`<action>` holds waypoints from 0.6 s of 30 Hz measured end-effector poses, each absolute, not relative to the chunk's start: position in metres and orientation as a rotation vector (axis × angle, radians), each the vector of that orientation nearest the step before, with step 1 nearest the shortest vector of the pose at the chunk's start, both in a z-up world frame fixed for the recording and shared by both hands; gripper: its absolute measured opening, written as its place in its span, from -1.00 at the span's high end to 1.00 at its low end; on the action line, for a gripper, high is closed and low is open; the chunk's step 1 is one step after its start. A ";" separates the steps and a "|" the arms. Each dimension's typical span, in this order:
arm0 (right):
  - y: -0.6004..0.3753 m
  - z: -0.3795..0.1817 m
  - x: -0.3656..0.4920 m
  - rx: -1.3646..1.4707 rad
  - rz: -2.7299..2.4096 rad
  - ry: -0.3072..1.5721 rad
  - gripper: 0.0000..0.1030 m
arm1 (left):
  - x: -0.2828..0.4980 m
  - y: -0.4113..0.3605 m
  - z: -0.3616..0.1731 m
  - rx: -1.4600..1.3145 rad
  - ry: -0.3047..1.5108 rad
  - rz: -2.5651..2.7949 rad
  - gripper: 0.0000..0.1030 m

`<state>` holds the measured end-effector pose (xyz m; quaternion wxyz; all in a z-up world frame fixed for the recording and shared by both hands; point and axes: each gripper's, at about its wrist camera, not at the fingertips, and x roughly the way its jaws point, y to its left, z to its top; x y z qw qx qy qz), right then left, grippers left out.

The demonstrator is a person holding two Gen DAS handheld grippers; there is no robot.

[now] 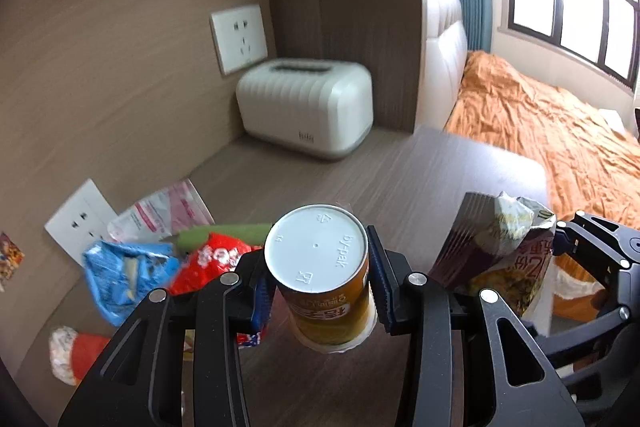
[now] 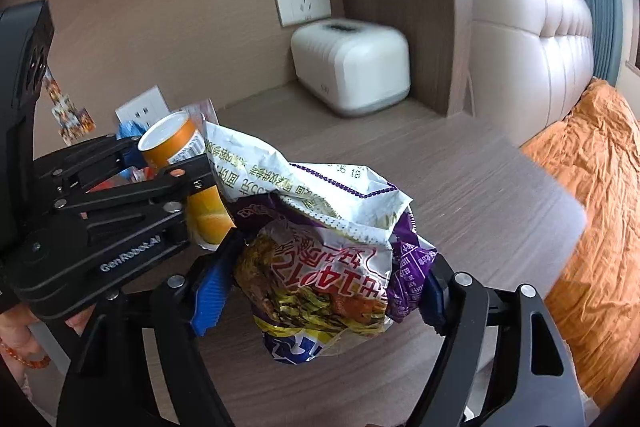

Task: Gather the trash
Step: 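Carry the can and purple bag over the bin and release both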

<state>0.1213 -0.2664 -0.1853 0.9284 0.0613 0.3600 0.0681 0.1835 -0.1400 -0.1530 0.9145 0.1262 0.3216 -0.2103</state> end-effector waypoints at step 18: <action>-0.318 -0.125 0.035 0.059 -0.037 0.607 -0.49 | 0.109 -0.190 -0.086 0.303 0.530 -0.612 0.22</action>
